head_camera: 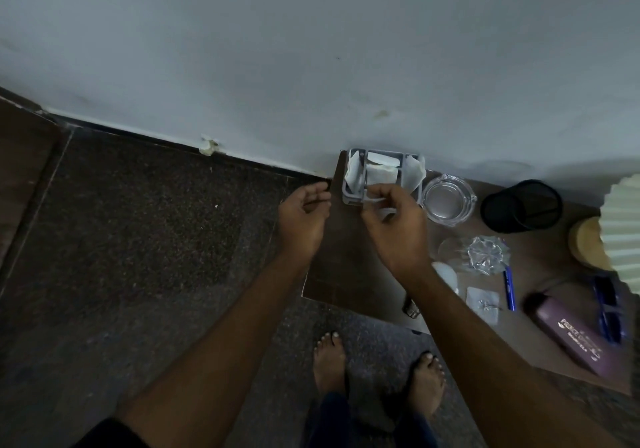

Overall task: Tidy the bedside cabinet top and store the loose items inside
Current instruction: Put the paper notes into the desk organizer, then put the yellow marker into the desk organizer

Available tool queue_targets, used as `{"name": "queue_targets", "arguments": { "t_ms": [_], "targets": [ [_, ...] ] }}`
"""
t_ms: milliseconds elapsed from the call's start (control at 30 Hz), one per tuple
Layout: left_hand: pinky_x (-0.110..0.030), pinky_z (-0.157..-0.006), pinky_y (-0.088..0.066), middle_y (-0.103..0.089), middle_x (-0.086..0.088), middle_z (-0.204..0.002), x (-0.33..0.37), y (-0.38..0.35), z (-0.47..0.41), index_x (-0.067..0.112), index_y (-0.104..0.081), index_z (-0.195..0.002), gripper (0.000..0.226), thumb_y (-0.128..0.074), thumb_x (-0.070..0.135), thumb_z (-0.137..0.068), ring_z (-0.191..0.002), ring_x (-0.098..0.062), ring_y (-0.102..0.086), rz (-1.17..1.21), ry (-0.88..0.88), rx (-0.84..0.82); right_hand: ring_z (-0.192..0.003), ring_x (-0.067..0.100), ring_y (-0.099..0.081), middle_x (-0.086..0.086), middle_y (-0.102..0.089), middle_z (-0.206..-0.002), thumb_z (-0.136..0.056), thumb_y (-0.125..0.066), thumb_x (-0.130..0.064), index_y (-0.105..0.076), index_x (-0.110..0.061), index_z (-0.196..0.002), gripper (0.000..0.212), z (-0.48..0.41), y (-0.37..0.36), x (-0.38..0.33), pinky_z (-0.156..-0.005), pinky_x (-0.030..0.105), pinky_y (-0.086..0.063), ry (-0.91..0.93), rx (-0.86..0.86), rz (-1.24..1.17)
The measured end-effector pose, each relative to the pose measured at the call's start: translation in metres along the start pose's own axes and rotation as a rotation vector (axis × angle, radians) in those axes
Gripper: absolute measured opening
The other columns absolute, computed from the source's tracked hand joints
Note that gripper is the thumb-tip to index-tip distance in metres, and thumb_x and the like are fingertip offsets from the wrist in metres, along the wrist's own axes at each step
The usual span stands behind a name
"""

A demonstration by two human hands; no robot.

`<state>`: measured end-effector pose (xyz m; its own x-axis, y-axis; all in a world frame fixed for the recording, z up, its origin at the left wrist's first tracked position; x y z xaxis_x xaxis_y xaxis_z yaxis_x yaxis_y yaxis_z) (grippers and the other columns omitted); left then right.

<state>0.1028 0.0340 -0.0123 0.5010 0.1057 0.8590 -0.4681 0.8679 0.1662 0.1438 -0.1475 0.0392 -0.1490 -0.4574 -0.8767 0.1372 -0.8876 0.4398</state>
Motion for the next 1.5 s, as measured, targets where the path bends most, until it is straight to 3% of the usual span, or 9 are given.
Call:
{"name": "queue_targets", "arguments": {
  "t_ms": [133,267,400,533,700,833,1200,1333,1500],
  "targets": [
    [-0.042,-0.091,-0.060,-0.074,-0.008,-0.104,-0.028,-0.004,0.024,0.009,-0.070,-0.114,0.029,-0.061,-0.005,-0.091,-0.101,-0.024,-0.071,-0.091,0.044,-0.010,-0.096,0.012,-0.066,-0.004,-0.070,-0.104,-0.089,-0.069,-0.010,-0.068,-0.017,-0.111,0.023,0.018,0.001,0.028,-0.087,0.044,-0.058,-0.095,-0.010,0.070],
    [-0.048,-0.095,-0.057,-0.074,-0.012,-0.107,-0.053,-0.022,0.036,0.006,-0.071,-0.115,0.029,-0.062,-0.005,-0.089,-0.103,-0.026,-0.070,-0.196,0.070,-0.030,-0.107,0.021,-0.066,0.003,-0.071,-0.115,-0.089,-0.066,-0.014,-0.066,-0.015,-0.121,0.033,0.034,0.004,0.056,-0.096,0.048,-0.054,-0.181,-0.016,0.158],
    [-0.036,-0.100,-0.054,-0.074,-0.009,-0.113,-0.067,-0.048,0.040,0.005,-0.070,-0.118,0.031,-0.063,-0.003,-0.090,-0.107,-0.020,-0.069,-0.256,0.073,-0.112,-0.115,0.028,-0.063,0.010,-0.069,-0.122,-0.085,-0.064,-0.007,-0.059,-0.013,-0.133,0.049,0.044,0.008,0.072,-0.101,0.048,-0.050,-0.258,0.030,0.160],
    [-0.019,-0.093,-0.048,-0.070,-0.010,-0.125,-0.072,-0.070,0.036,0.004,-0.066,-0.128,0.037,-0.062,-0.001,-0.092,-0.114,-0.016,-0.065,-0.292,0.079,-0.166,-0.120,0.034,-0.060,0.016,-0.066,-0.128,-0.085,-0.063,-0.007,-0.052,-0.008,-0.140,0.056,0.042,0.016,0.084,-0.106,0.043,-0.047,-0.333,0.088,0.178],
    [-0.034,-0.108,-0.048,-0.065,-0.010,-0.134,-0.069,-0.092,0.031,0.007,-0.059,-0.138,0.047,-0.061,0.002,-0.092,-0.124,-0.021,-0.061,-0.338,0.103,-0.195,-0.117,0.032,-0.062,0.013,-0.068,-0.122,-0.086,-0.063,-0.009,-0.057,-0.008,-0.128,0.042,0.035,0.019,0.093,-0.097,0.035,-0.046,-0.425,0.108,0.163],
    [-0.024,-0.096,-0.047,-0.065,-0.009,-0.135,-0.066,-0.104,0.030,0.010,-0.059,-0.139,0.047,-0.059,0.003,-0.092,-0.118,-0.016,-0.061,-0.343,0.118,-0.222,-0.113,0.035,-0.063,0.016,-0.069,-0.117,-0.088,-0.066,-0.014,-0.059,-0.005,-0.120,0.034,0.032,0.019,0.100,-0.093,0.038,-0.048,-0.505,0.118,0.140],
    [-0.030,-0.104,-0.048,-0.063,-0.010,-0.137,-0.057,-0.098,0.035,0.007,-0.057,-0.140,0.044,-0.056,0.003,-0.096,-0.121,-0.018,-0.060,-0.300,0.110,-0.149,-0.117,0.033,-0.063,0.015,-0.069,-0.122,-0.092,-0.058,-0.008,-0.061,-0.005,-0.128,0.037,0.029,0.021,0.098,-0.098,0.036,-0.047,-0.486,0.116,0.174],
    [-0.015,-0.091,-0.050,-0.067,-0.008,-0.132,-0.046,-0.075,0.040,0.006,-0.063,-0.134,0.037,-0.056,0.002,-0.097,-0.114,-0.011,-0.063,-0.183,0.075,-0.052,-0.117,0.030,-0.064,0.014,-0.070,-0.124,-0.092,-0.059,-0.004,-0.063,-0.004,-0.129,0.037,0.031,0.020,0.088,-0.100,0.033,-0.046,-0.421,0.151,0.129],
    [-0.037,-0.105,-0.053,-0.072,-0.009,-0.121,-0.032,-0.042,0.048,0.003,-0.068,-0.124,0.030,-0.062,0.000,-0.095,-0.115,-0.017,-0.068,-0.067,0.033,0.030,-0.096,0.016,-0.068,0.004,-0.075,-0.105,-0.092,-0.065,-0.004,-0.072,-0.007,-0.116,0.026,0.032,0.022,0.074,-0.096,0.035,-0.055,-0.363,0.204,0.000]
  ]
}}
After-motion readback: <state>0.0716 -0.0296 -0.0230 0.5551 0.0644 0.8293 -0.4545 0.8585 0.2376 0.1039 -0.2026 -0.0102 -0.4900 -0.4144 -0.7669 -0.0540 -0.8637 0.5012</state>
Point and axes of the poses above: each hand's wrist, its own z-axis away from the middle knuckle, its own y-axis out of the back of the hand, x = y × z, the point moved 8 cm from there along -z, towards the middle knuckle
